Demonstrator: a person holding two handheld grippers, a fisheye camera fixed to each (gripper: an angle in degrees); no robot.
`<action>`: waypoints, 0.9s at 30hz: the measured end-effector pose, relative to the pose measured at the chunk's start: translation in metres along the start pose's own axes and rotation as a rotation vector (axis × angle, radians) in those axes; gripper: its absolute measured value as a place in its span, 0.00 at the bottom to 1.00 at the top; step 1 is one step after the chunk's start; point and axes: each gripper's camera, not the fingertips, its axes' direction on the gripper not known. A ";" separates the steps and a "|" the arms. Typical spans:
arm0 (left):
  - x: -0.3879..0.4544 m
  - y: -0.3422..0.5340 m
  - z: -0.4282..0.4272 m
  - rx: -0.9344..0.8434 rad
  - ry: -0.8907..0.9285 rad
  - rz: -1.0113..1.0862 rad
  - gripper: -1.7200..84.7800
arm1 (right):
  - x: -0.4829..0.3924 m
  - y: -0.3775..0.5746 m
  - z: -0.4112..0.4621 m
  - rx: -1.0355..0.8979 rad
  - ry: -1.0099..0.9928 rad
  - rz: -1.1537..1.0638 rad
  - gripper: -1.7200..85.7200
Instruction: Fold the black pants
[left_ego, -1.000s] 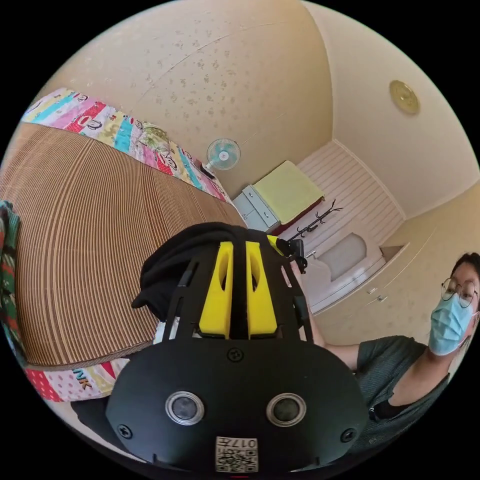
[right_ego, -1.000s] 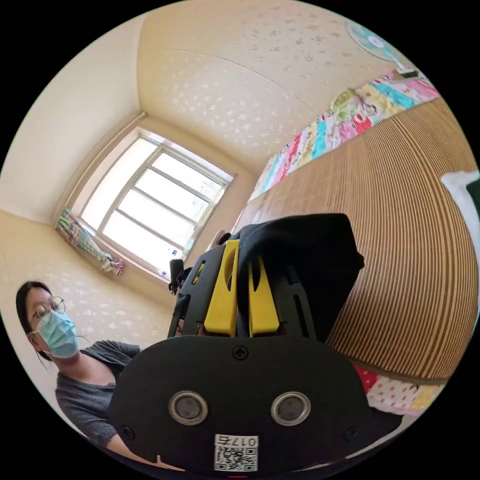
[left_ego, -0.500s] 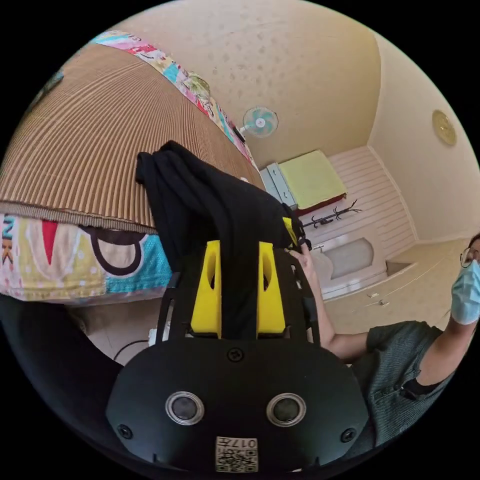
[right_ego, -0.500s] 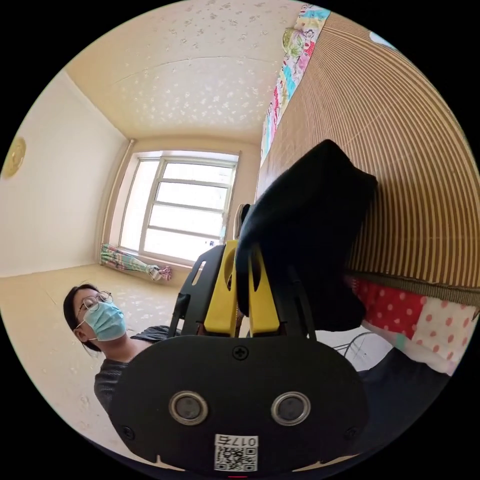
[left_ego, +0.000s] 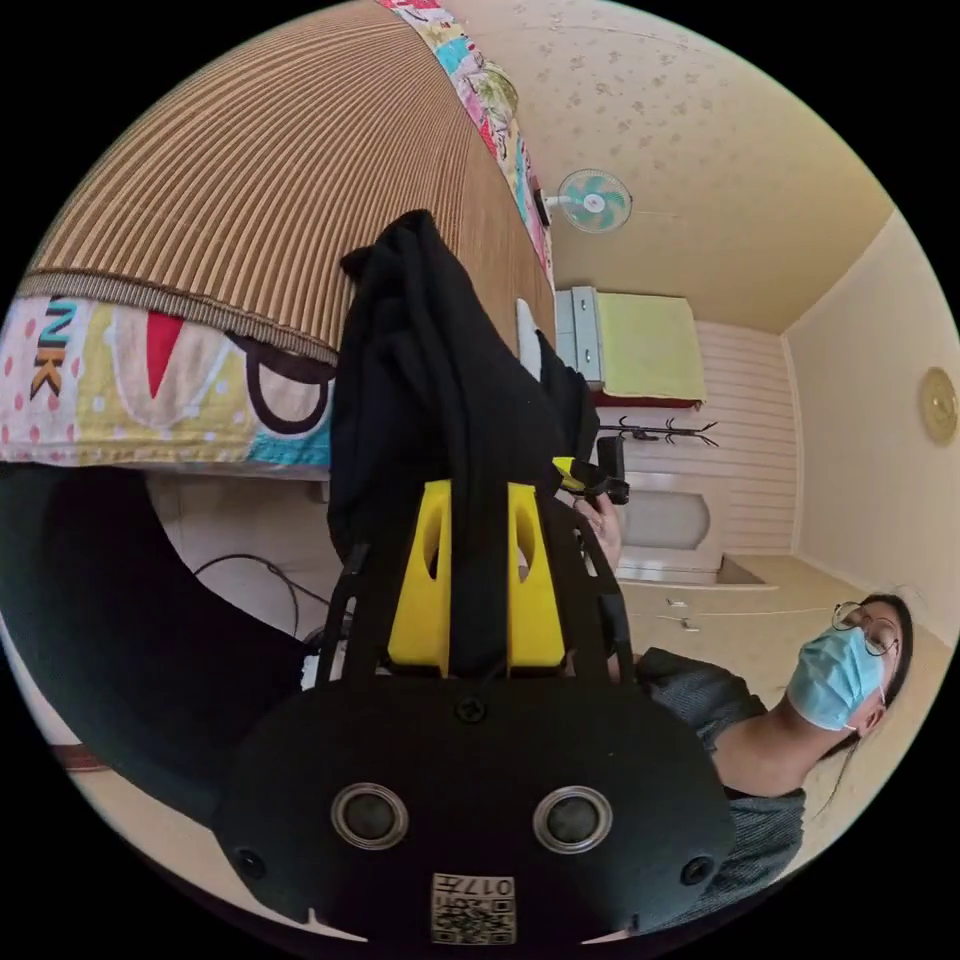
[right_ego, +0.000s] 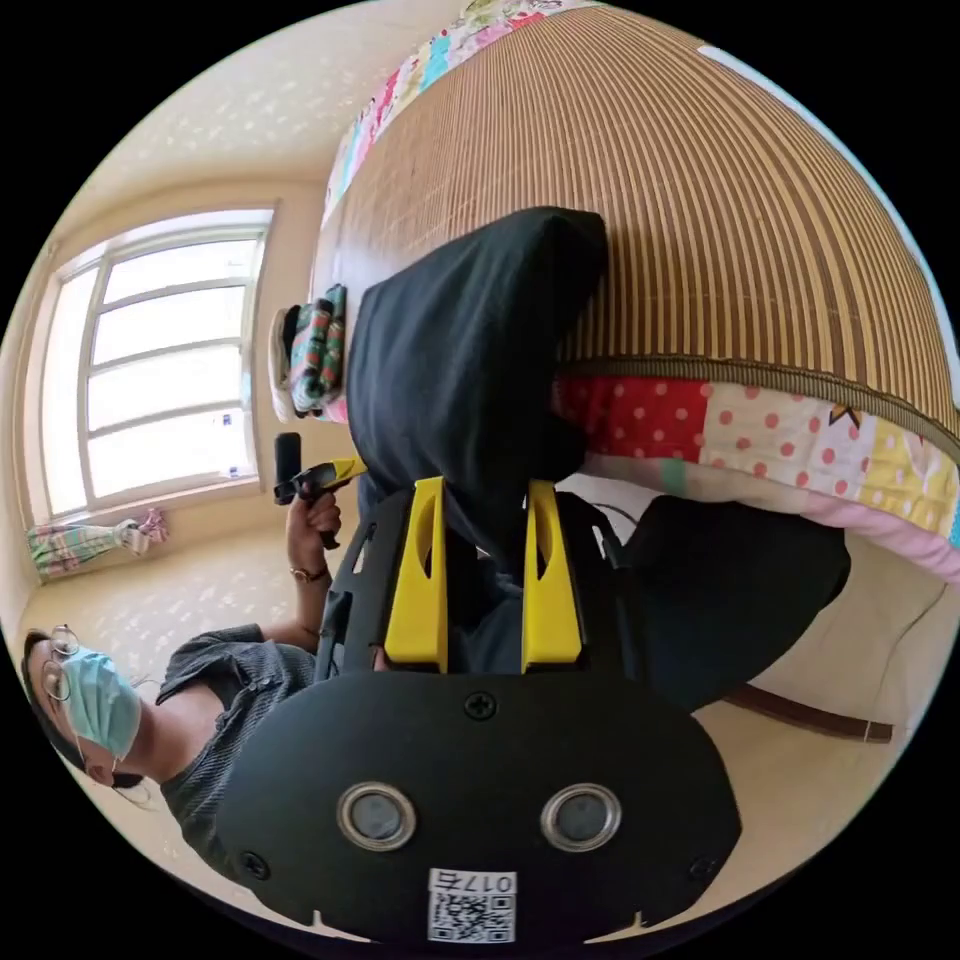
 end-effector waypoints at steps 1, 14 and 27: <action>-0.002 0.004 0.000 0.027 -0.026 -0.001 0.13 | -0.001 0.007 -0.001 0.062 -0.001 -0.036 0.18; 0.028 -0.078 0.036 0.193 -0.114 0.116 0.23 | 0.037 -0.039 0.015 0.189 -0.473 -0.159 0.21; 0.170 -0.181 -0.031 0.433 -0.150 0.513 0.13 | -0.020 -0.122 -0.104 0.476 -0.277 -0.197 0.14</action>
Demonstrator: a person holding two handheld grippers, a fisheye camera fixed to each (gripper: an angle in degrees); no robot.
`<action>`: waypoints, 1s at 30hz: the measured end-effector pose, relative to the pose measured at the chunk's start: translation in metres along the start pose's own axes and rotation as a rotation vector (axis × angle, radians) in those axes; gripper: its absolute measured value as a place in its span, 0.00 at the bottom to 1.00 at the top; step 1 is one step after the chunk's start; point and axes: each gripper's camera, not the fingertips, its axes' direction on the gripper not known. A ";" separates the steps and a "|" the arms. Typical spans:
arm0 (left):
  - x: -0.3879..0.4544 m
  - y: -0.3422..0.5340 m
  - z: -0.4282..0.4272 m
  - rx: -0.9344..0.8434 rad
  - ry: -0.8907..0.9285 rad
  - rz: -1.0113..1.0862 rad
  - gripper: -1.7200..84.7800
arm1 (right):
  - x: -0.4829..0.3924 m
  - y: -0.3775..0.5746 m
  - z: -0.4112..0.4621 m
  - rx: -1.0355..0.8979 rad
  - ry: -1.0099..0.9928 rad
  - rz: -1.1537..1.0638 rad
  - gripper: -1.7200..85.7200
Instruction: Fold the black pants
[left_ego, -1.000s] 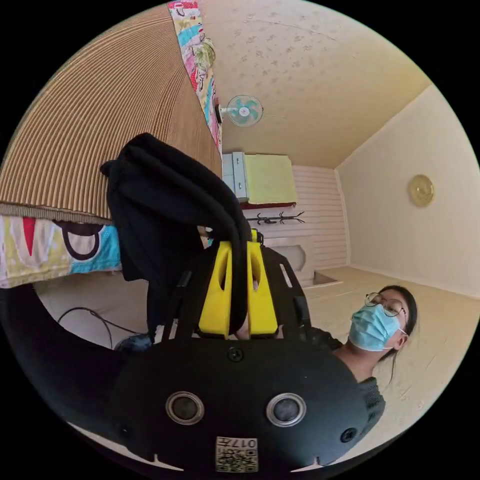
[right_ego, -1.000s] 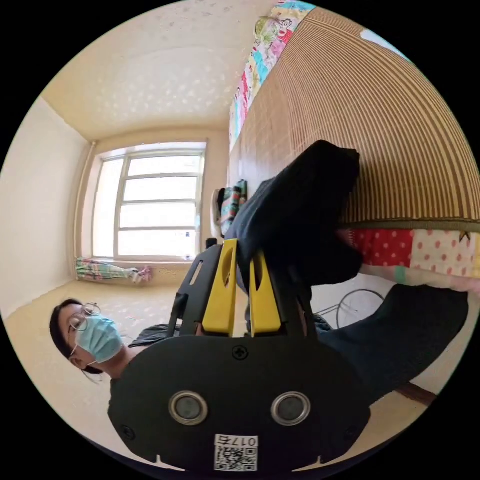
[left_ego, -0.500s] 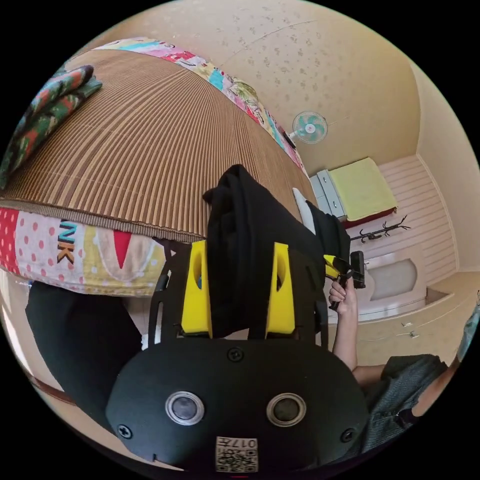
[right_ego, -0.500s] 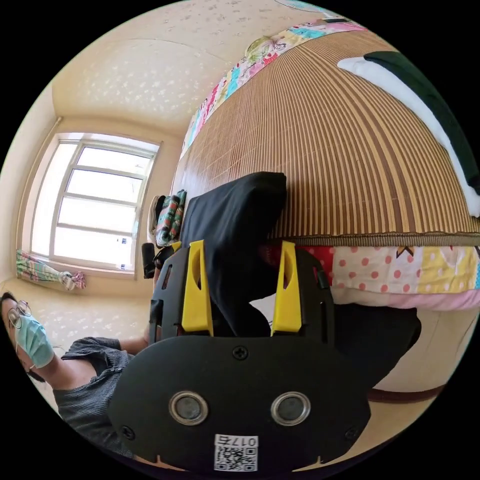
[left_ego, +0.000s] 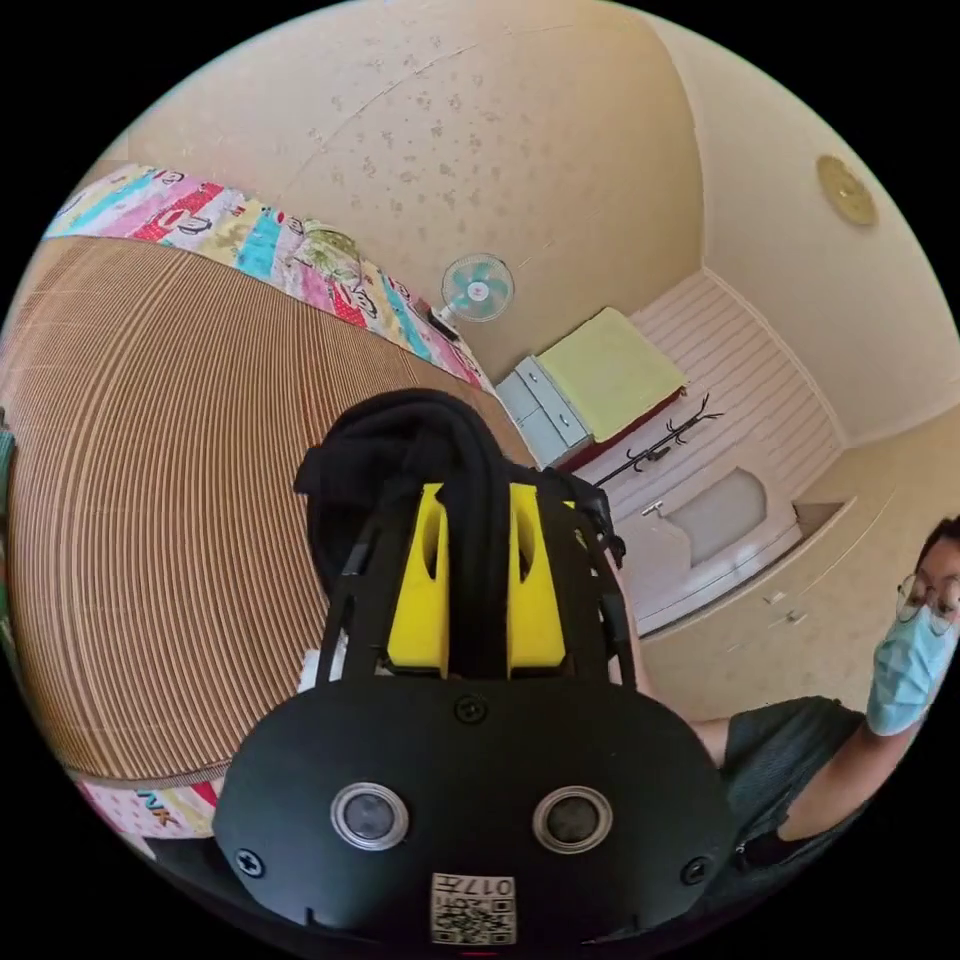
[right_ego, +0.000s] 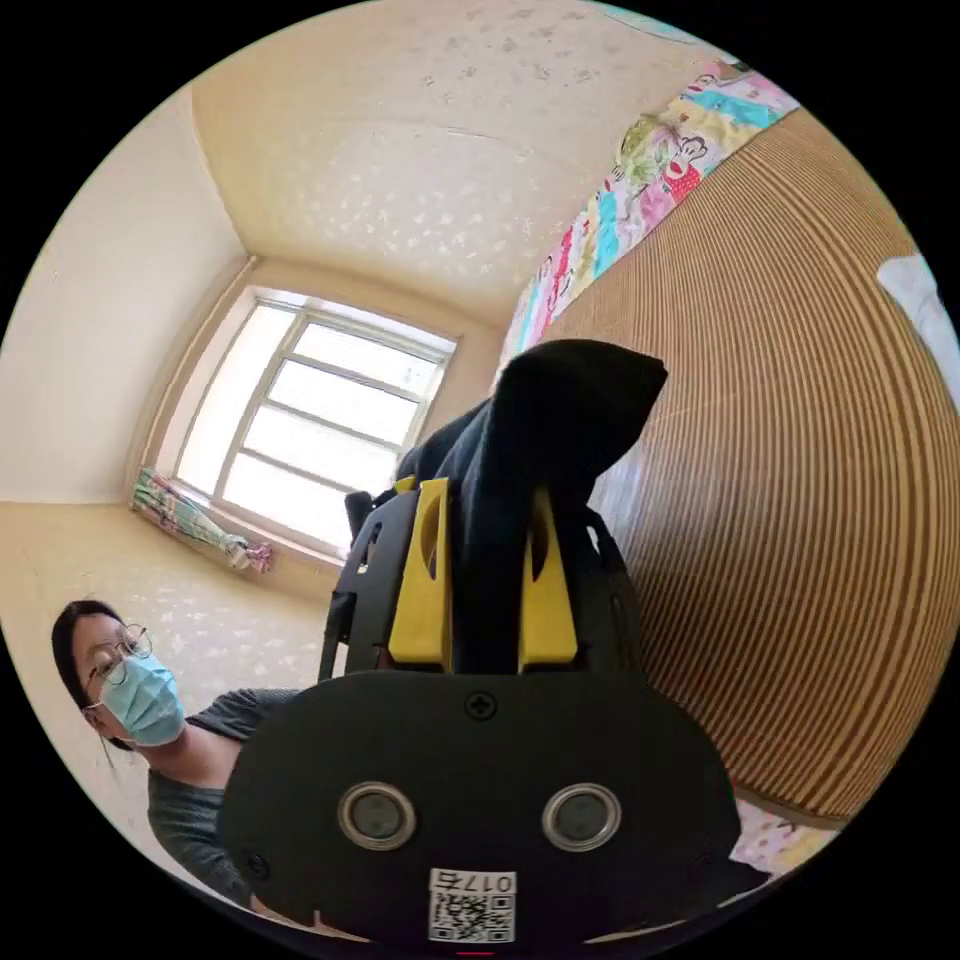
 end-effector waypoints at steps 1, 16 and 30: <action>-0.005 -0.006 0.003 -0.007 -0.082 0.014 0.14 | 0.017 -0.012 -0.004 -0.017 0.128 0.127 0.16; -0.106 0.048 0.042 -0.176 -0.157 -0.333 0.20 | 0.053 0.054 0.029 0.124 0.023 -0.005 0.14; -0.056 0.058 -0.028 -0.261 -0.002 -0.167 0.10 | 0.081 0.115 -0.025 0.028 0.081 0.154 0.08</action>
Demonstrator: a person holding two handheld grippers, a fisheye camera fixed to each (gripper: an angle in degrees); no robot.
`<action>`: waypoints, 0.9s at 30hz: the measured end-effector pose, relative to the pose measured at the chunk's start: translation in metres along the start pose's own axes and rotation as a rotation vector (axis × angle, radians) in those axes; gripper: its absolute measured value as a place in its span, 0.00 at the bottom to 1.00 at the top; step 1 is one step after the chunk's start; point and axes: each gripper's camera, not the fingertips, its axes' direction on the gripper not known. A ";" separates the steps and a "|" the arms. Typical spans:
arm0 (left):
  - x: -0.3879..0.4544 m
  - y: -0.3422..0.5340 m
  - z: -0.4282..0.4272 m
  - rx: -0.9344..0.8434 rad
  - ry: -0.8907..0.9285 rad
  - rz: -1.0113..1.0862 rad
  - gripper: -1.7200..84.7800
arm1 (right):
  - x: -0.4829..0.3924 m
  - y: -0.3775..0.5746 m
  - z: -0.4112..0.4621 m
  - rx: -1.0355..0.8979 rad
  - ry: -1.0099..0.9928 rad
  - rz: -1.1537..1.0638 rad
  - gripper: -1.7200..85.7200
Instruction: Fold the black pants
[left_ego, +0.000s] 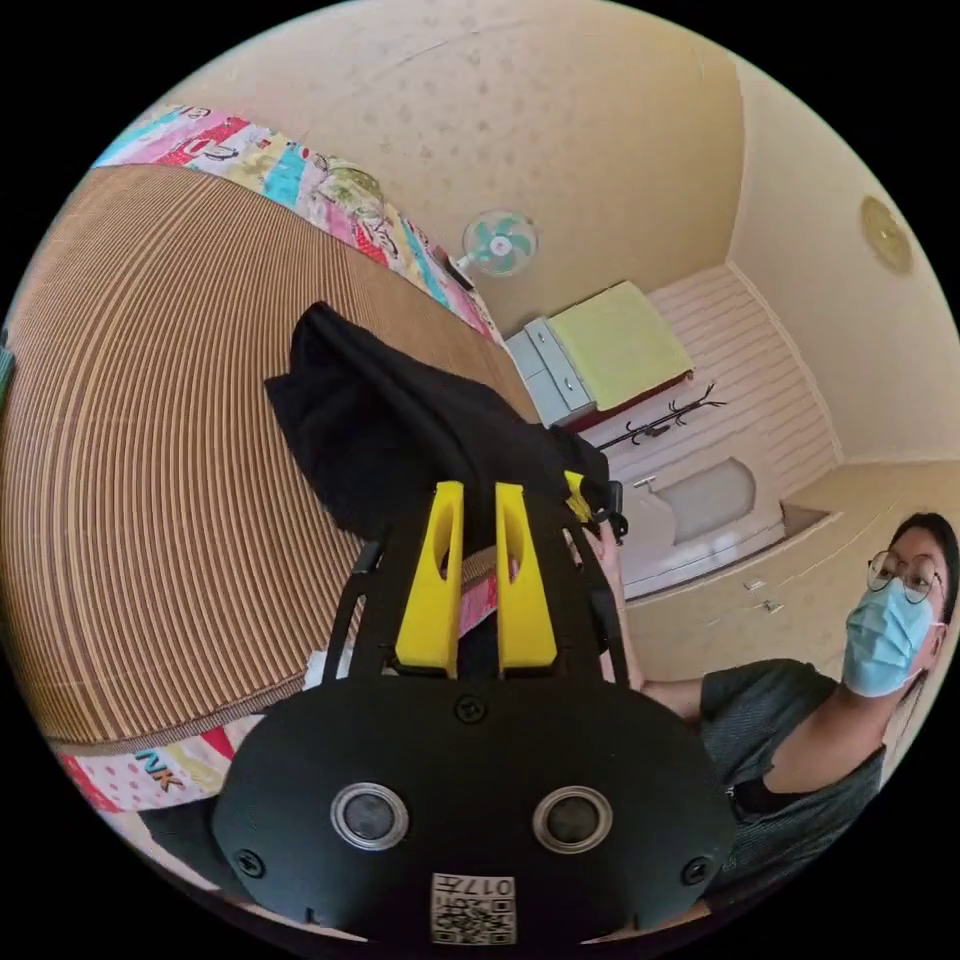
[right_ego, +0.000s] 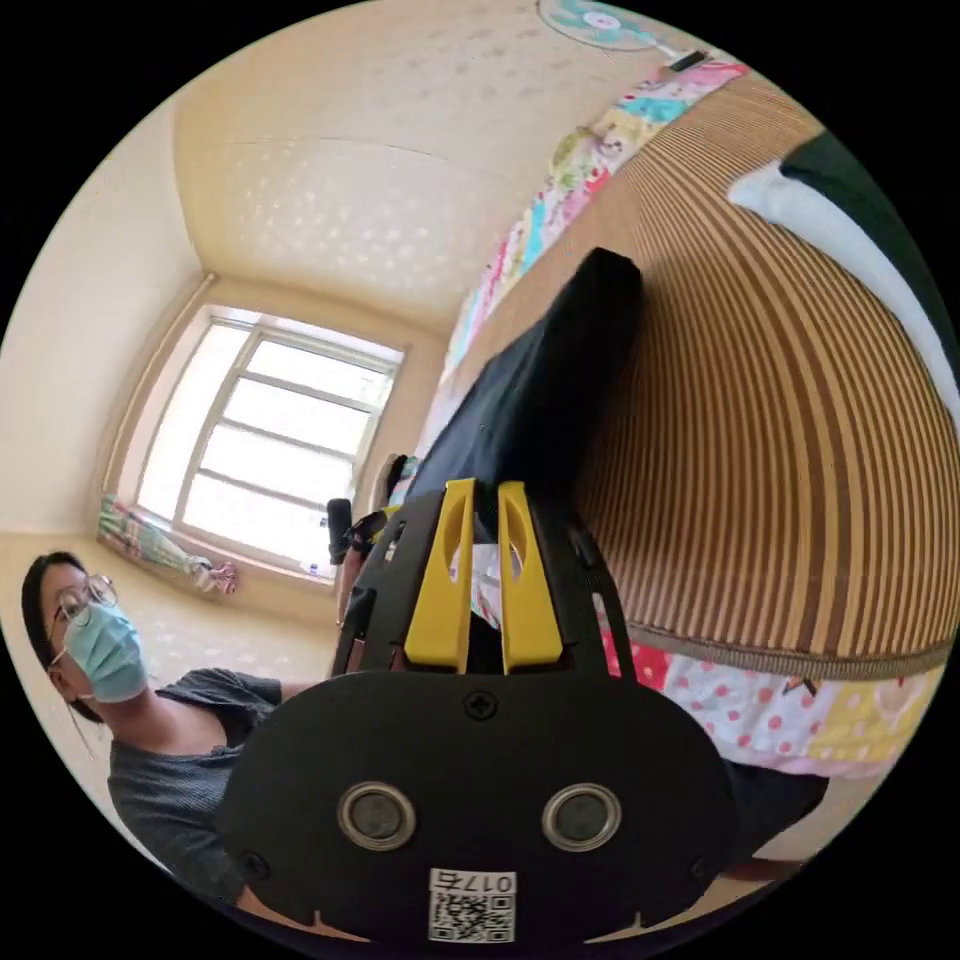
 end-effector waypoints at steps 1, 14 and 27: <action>-0.008 0.006 0.001 0.017 -0.035 -0.026 0.11 | 0.017 0.007 -0.003 0.015 0.044 0.038 0.10; -0.058 -0.102 0.066 0.003 0.022 -0.139 0.25 | 0.019 -0.139 0.063 -0.128 -0.049 -0.165 0.23; -0.028 -0.035 -0.033 -0.016 -0.030 -0.091 0.11 | -0.092 -0.074 0.166 -0.346 -0.313 -0.315 0.09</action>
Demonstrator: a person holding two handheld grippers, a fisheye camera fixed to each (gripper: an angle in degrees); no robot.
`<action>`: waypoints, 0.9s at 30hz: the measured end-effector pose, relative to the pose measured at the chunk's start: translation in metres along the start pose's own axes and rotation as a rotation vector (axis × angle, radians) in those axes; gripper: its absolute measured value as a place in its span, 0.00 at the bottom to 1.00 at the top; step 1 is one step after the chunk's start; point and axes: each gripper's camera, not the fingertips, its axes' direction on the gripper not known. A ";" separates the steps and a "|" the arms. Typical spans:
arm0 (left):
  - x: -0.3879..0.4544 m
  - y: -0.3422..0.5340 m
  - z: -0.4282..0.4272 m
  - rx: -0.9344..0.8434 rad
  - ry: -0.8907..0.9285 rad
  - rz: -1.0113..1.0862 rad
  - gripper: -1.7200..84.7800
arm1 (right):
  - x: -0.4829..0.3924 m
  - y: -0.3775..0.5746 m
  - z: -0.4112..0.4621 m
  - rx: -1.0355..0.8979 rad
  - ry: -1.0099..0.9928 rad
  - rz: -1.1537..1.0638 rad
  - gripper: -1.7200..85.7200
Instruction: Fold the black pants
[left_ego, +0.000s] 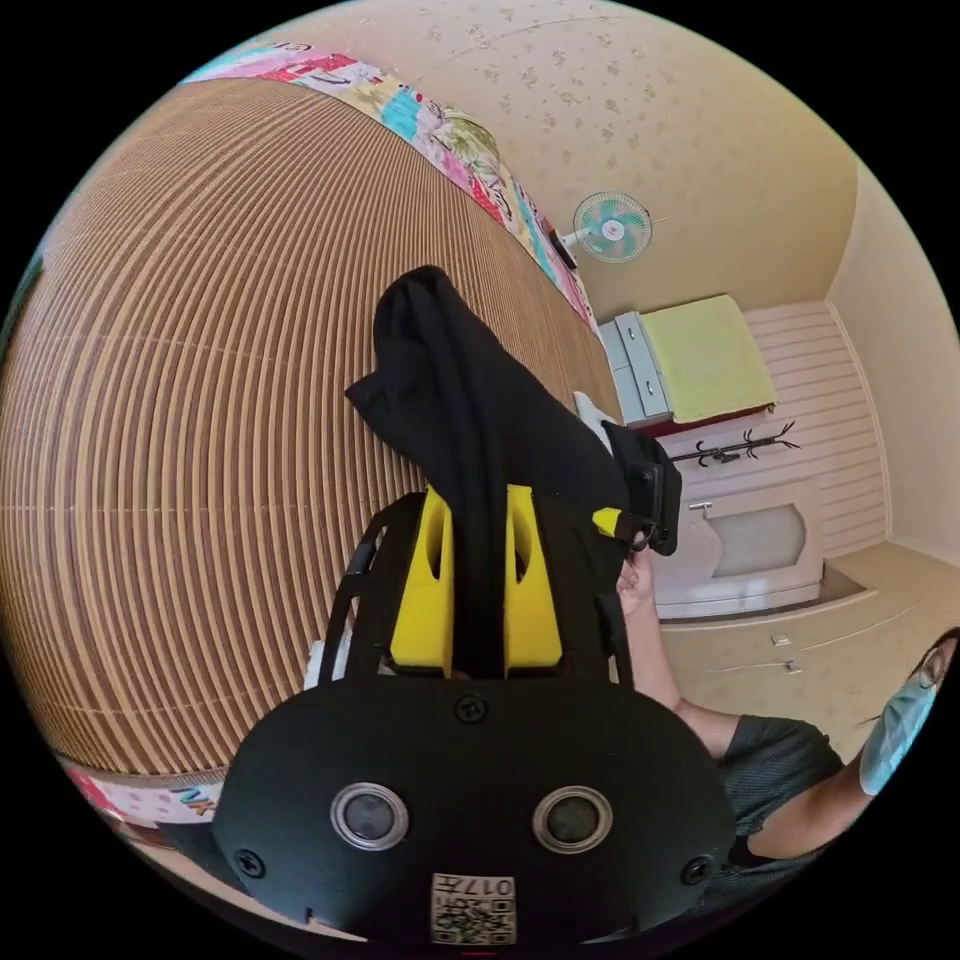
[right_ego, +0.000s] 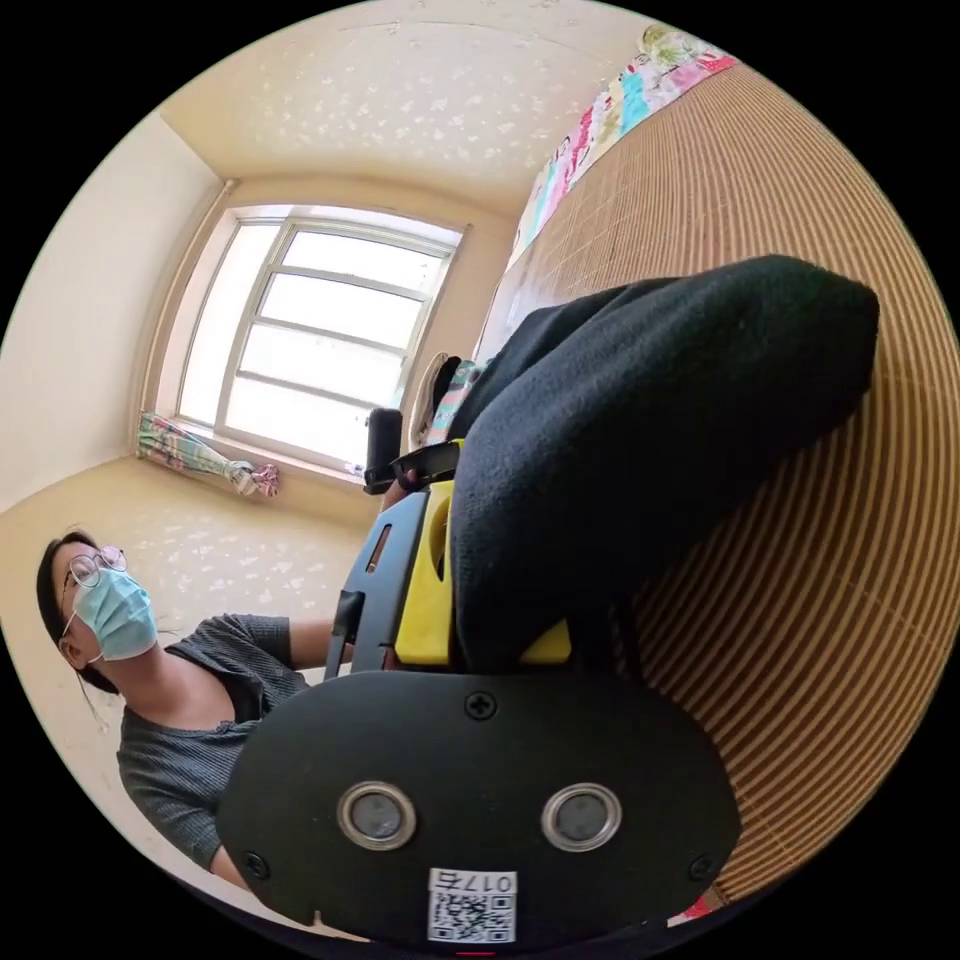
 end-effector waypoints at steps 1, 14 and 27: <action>-0.001 0.006 -0.016 0.011 -0.013 -0.002 0.11 | -0.019 -0.013 0.025 -0.028 -0.013 -0.033 0.09; -0.032 0.067 -0.403 0.552 -0.684 -0.246 0.15 | -0.059 -0.144 0.343 -0.103 -0.036 0.157 0.12; -0.093 0.193 -0.296 0.673 -0.651 -0.361 0.04 | -0.070 0.025 0.188 -0.089 0.175 -0.202 0.07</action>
